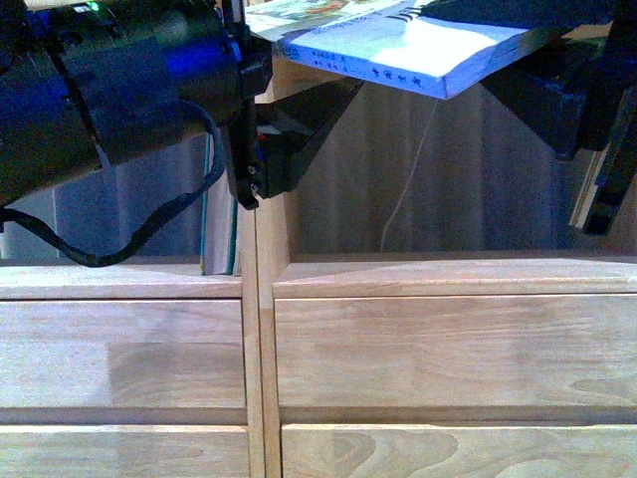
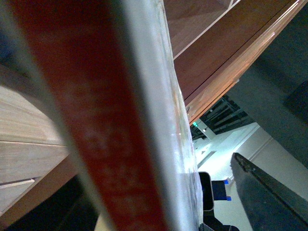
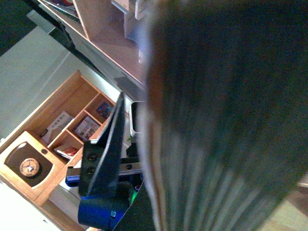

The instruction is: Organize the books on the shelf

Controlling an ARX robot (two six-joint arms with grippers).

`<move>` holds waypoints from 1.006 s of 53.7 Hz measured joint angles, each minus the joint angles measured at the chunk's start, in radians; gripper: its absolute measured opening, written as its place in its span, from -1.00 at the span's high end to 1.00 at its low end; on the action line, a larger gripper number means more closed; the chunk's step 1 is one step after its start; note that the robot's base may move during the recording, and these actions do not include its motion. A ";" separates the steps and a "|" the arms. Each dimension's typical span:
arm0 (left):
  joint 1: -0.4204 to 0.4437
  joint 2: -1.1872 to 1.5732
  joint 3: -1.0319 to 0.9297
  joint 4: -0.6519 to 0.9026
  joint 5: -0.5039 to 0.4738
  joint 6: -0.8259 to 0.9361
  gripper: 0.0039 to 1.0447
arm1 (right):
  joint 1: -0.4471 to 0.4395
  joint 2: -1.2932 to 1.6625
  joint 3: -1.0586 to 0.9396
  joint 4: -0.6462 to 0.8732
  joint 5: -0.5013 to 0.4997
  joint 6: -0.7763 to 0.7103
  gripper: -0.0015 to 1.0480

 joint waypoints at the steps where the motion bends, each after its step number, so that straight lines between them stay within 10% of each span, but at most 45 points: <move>1: -0.001 0.000 0.000 0.000 -0.002 0.004 -0.38 | 0.000 -0.002 -0.001 0.000 -0.001 0.000 0.86; 29: 0.068 -0.063 -0.039 -0.010 -0.087 0.051 0.84 | -0.008 -0.024 -0.036 0.006 -0.007 0.000 -0.29; 41: 0.248 -0.210 -0.100 -0.025 -0.121 0.109 0.88 | -0.069 -0.031 -0.079 -0.008 -0.038 0.000 -0.86; 54: 0.485 -0.288 -0.092 -0.248 -0.103 0.386 0.88 | -0.234 -0.129 -0.172 -0.048 -0.148 -0.011 -0.87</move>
